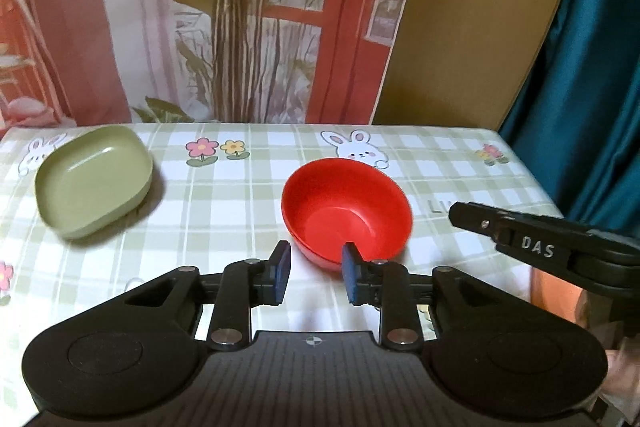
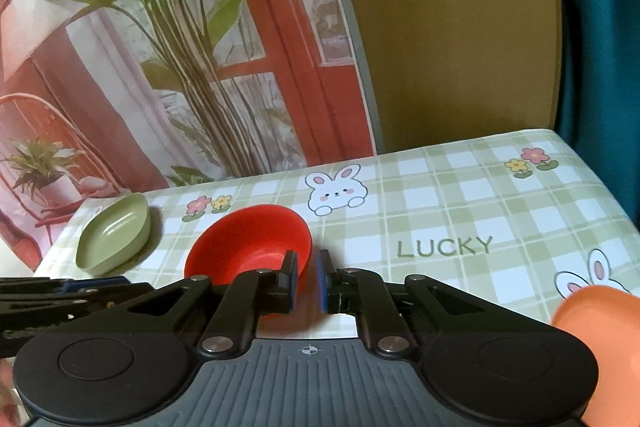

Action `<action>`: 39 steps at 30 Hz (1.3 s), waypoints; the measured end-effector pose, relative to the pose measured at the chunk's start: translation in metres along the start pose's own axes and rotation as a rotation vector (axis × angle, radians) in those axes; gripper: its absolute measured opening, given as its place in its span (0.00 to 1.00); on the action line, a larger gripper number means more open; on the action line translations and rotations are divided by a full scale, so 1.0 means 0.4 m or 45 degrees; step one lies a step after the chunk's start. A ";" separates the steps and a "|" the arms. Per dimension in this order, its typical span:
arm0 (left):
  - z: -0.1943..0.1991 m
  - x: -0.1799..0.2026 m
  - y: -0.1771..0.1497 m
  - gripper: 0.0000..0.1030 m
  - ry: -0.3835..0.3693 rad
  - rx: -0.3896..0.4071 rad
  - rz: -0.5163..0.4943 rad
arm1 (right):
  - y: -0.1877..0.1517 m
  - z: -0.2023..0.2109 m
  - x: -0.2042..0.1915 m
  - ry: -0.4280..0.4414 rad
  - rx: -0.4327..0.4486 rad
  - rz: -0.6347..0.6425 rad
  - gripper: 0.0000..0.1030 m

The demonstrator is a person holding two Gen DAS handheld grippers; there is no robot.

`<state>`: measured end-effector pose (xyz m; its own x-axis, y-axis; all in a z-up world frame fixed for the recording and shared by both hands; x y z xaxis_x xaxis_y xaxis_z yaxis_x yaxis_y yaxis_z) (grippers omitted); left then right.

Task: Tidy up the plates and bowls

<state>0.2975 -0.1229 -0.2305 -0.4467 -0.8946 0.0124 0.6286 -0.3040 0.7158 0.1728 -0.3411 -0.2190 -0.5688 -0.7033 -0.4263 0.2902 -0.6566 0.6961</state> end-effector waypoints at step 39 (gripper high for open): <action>0.176 0.126 -0.227 0.28 -0.017 0.011 -0.031 | -0.255 0.230 0.057 -0.078 -0.045 0.071 0.21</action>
<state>0.1730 -0.1175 -0.2457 -0.4703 -0.8825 0.0041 0.6122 -0.3229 0.7218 0.0593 -0.2649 -0.2465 -0.5969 -0.7218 -0.3503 0.3493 -0.6268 0.6965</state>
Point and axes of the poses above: each gripper's, at about its wrist camera, not at the fingertips, and z roughly against the way its jaws point, x to its right, y to its top, the point moved 9 cm from there along -z, roughly the way its jaws point, and after that the axes turned 12 degrees about -z, right-handed, at the moved point
